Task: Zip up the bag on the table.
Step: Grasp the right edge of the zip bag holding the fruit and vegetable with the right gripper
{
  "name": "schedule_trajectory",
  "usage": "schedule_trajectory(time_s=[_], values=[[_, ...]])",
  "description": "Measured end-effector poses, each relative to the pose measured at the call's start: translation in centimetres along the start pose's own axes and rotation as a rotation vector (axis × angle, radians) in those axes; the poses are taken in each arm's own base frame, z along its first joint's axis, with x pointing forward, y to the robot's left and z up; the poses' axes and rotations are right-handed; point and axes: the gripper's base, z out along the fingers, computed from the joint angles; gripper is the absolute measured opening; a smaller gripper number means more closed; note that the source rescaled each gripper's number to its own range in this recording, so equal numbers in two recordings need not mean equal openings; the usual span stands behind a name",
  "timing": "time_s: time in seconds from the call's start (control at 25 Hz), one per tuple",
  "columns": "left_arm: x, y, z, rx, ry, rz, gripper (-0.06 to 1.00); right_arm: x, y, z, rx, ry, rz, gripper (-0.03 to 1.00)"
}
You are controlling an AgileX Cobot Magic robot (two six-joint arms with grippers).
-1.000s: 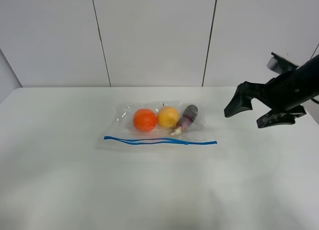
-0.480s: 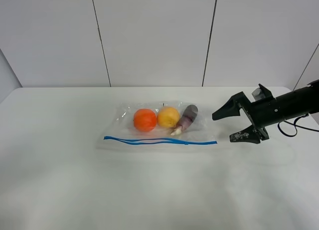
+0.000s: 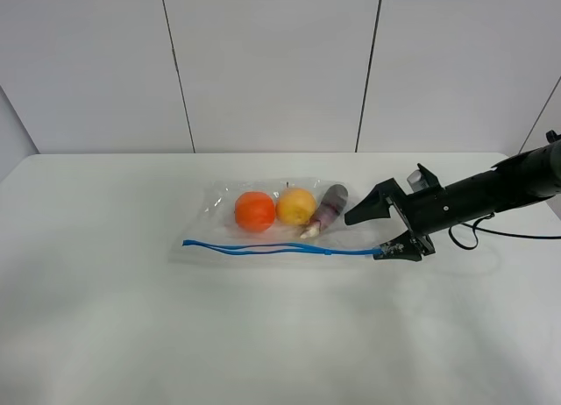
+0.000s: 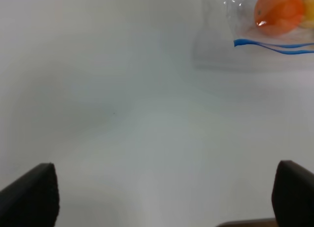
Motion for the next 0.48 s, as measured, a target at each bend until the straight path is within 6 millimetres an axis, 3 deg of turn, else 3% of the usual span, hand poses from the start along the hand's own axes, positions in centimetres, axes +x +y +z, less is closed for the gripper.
schedule_trajectory(time_s=[0.2, 0.48], values=[[0.0, 0.0, 0.0, 0.0, 0.0, 0.0, 1.0, 0.08, -0.66, 0.59, -0.02, 0.026, 0.023, 0.88], [0.0, 0.0, 0.0, 0.0, 0.0, 0.0, 1.0, 0.04, -0.57, 0.61, -0.034, 0.022, 0.027, 0.84]])
